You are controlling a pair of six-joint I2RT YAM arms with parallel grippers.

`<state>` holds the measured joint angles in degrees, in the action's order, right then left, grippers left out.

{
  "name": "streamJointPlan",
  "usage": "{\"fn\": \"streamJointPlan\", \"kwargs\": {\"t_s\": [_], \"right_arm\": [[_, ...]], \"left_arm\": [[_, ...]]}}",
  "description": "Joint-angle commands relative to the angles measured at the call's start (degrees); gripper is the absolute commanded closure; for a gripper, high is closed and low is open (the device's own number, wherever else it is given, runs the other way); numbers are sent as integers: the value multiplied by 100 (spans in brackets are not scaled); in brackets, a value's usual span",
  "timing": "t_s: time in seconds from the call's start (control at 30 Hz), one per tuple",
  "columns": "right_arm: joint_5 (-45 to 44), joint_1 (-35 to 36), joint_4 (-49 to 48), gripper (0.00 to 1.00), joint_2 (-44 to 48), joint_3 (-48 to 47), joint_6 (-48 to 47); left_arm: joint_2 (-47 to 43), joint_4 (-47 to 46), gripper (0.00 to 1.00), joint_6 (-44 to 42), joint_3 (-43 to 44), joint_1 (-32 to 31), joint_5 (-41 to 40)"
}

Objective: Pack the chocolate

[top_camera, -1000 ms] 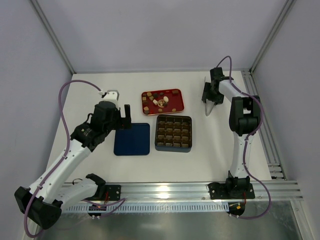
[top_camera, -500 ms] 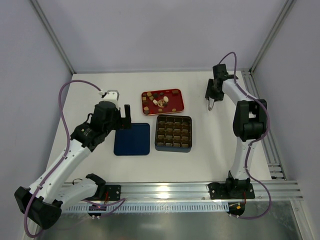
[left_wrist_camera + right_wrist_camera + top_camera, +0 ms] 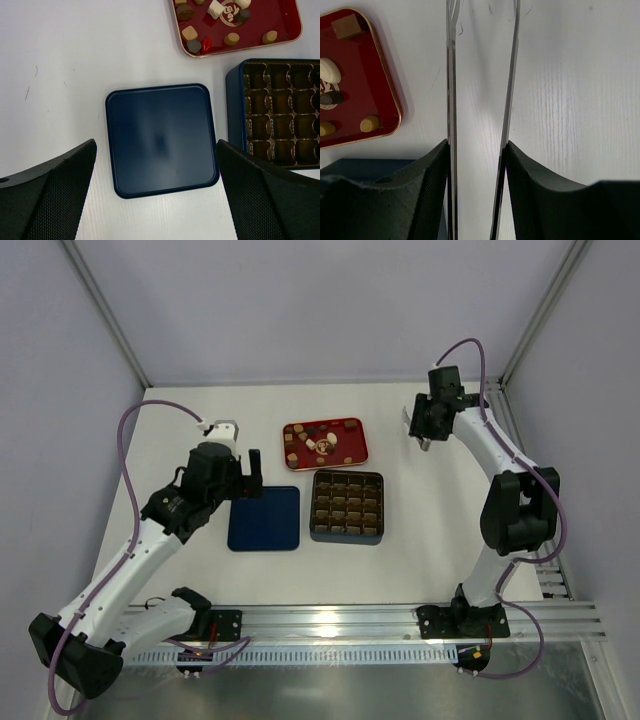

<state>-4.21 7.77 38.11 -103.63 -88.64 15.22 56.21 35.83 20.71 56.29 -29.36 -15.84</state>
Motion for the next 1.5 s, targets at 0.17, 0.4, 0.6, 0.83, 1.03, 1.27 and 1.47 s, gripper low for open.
{"fn": "streamJointPlan", "kwargs": {"t_s": [0.17, 0.4, 0.6, 0.83, 1.03, 1.27, 1.47], "right_arm": [[130, 172, -75, 53, 1143, 470, 77], [105, 576, -49, 55, 1644, 822, 121], [7, 1313, -5, 57, 1759, 769, 200], [17, 2113, 4, 59, 1286, 427, 297], [-27, 2571, -5, 60, 828, 40, 323], [-98, 2984, 91, 60, 230, -557, 262], [-133, 3108, 232, 60, -262, -944, 148]], "left_arm": [[-75, -50, 0, -23, 57, -8, 45], [-40, -41, 0, -23, 66, -8, 37], [-22, -33, 0, -32, 75, -8, 2], [13, 2, 0, -41, 75, -8, -78], [4, 29, 0, -32, 66, -8, -139], [31, 29, 0, -32, 66, -8, -148], [31, 38, 0, -32, 66, -8, -148]]}}
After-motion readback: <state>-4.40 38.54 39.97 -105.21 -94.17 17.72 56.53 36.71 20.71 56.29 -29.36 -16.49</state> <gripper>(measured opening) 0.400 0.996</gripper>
